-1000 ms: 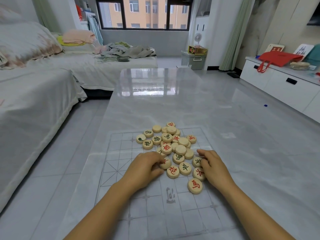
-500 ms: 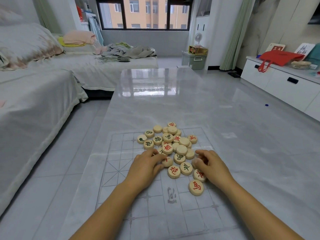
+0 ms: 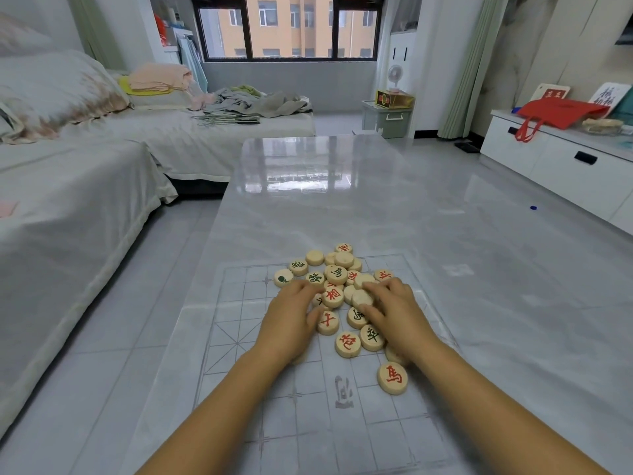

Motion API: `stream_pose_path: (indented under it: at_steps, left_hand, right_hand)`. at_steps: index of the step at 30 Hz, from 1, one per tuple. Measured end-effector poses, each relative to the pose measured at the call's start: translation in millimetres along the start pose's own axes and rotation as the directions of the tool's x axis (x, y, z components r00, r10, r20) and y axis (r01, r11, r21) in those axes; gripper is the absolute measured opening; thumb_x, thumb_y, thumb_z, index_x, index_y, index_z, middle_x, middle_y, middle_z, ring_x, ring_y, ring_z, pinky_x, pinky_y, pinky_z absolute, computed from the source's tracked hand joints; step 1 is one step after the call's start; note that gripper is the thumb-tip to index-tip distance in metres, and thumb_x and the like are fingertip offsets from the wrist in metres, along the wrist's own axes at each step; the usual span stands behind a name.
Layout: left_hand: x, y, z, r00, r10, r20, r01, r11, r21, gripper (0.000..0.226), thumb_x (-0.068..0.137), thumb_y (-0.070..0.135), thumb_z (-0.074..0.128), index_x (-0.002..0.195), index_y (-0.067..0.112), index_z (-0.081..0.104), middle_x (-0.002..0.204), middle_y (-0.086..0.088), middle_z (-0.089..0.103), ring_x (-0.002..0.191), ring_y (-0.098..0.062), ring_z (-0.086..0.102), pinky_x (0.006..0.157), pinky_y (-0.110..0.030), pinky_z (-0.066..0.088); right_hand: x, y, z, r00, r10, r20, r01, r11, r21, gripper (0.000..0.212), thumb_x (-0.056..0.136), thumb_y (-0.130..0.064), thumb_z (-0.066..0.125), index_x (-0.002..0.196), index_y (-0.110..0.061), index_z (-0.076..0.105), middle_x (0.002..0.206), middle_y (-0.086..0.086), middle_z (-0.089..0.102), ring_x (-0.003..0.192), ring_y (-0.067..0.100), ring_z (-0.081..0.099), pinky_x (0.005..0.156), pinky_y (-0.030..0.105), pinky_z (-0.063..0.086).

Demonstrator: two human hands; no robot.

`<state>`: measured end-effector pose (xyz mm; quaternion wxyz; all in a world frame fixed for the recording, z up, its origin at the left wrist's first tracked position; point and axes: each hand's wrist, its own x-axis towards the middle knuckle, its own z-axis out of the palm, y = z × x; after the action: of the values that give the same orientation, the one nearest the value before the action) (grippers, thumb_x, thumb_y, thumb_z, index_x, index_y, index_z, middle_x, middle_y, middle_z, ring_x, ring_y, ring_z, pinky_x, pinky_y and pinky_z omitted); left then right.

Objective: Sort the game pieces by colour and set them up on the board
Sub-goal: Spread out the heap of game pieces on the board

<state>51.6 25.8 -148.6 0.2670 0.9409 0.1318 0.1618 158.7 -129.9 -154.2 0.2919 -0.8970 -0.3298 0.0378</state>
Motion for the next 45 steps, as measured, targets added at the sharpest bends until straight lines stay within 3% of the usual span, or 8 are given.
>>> stream_pose_path:
  at_steps: [6, 13, 17, 21, 27, 31, 38, 45]
  left_hand:
    - [29, 12, 18, 0.988, 0.053, 0.146, -0.08, 0.979, 0.185, 0.045, 0.092, 0.023, 0.05, 0.136, 0.025, 0.043, 0.134, 0.0, 0.044, 0.12, -0.022, 0.04, 0.099, -0.032, 0.035]
    - [8, 0, 6, 1.0, -0.021, -0.009, 0.02, 0.997, -0.077, 0.028, 0.095, 0.028, 0.044, 0.119, 0.023, 0.058, 0.109, 0.001, 0.065, 0.101, -0.018, 0.057, 0.083, -0.032, 0.046]
    - [0, -24, -4, 0.98, -0.179, -0.08, 0.178, 0.984, -0.024, 0.012, 0.094, 0.02, 0.043, 0.1, 0.019, 0.054, 0.084, -0.001, 0.063, 0.079, -0.021, 0.056, 0.064, -0.031, 0.041]
    - [-5, -38, -8, 0.96, -0.251, -0.123, 0.24, 0.966, -0.099, 0.015, 0.092, 0.016, 0.046, 0.105, 0.021, 0.052, 0.073, 0.001, 0.053, 0.072, -0.02, 0.052, 0.067, -0.037, 0.045]
    - [2, -28, 1, 0.996, -0.082, 0.023, 0.082, 0.997, -0.008, 0.041, 0.091, 0.029, 0.054, 0.132, 0.024, 0.049, 0.13, -0.002, 0.044, 0.117, -0.021, 0.042, 0.098, -0.035, 0.04]
    - [11, -27, 2, 0.99, -0.137, 0.042, 0.141, 0.984, -0.106, 0.03, 0.089, 0.018, 0.058, 0.119, 0.016, 0.061, 0.119, 0.0, 0.043, 0.107, -0.019, 0.047, 0.089, -0.027, 0.042]
    - [5, -32, 0, 0.982, -0.186, 0.012, 0.185, 0.963, -0.194, 0.021, 0.091, 0.014, 0.055, 0.111, 0.014, 0.062, 0.106, 0.004, 0.045, 0.093, -0.013, 0.051, 0.071, -0.009, 0.038]
    - [22, -18, -7, 0.954, -0.267, 0.133, 0.258, 0.963, 0.085, 0.039, 0.081, 0.037, 0.067, 0.115, 0.022, 0.056, 0.115, -0.002, 0.049, 0.104, -0.022, 0.051, 0.083, -0.035, 0.047]
  right_hand:
    - [-2, 5, -5, 0.999, -0.011, -0.041, 0.009, 0.999, -0.033, 0.036, 0.09, -0.032, 0.052, 0.123, -0.018, 0.052, 0.12, 0.004, 0.049, 0.111, 0.022, 0.045, 0.094, 0.034, 0.039]
    - [-9, 27, -16, 0.969, 0.203, -0.139, -0.202, 0.979, 0.02, 0.034, 0.098, -0.026, 0.028, 0.075, -0.012, 0.048, 0.079, 0.006, 0.053, 0.077, 0.024, 0.049, 0.065, 0.033, 0.035]
    - [0, 25, -12, 0.946, 0.302, -0.121, -0.304, 0.953, -0.005, 0.032, 0.099, -0.026, 0.024, 0.081, -0.01, 0.045, 0.082, 0.006, 0.05, 0.074, 0.022, 0.046, 0.064, 0.031, 0.031]
    - [5, 26, -12, 0.931, 0.339, -0.132, -0.349, 0.935, -0.057, 0.02, 0.097, -0.02, 0.028, 0.093, -0.011, 0.045, 0.089, 0.007, 0.054, 0.073, 0.023, 0.048, 0.061, 0.031, 0.034]
    - [-3, 19, -10, 0.974, 0.19, -0.125, -0.199, 0.978, -0.068, 0.03, 0.094, -0.034, 0.041, 0.118, -0.02, 0.052, 0.118, 0.006, 0.041, 0.102, 0.023, 0.047, 0.077, 0.03, 0.04]
    - [-2, 14, -5, 0.992, 0.085, -0.094, -0.108, 0.956, -0.272, 0.039, 0.089, -0.047, 0.047, 0.121, -0.028, 0.054, 0.121, 0.002, 0.045, 0.112, 0.021, 0.036, 0.091, 0.031, 0.031]
    - [2, 8, -6, 0.993, 0.117, -0.016, -0.118, 0.99, -0.074, 0.021, 0.083, -0.038, 0.06, 0.096, -0.023, 0.053, 0.108, -0.003, 0.046, 0.105, 0.018, 0.037, 0.085, 0.03, 0.029]
    - [-4, 14, -2, 0.986, -0.146, -0.081, 0.136, 0.983, -0.123, 0.011, 0.088, -0.026, 0.056, 0.097, -0.021, 0.054, 0.099, -0.003, 0.056, 0.095, 0.02, 0.048, 0.078, 0.028, 0.032]
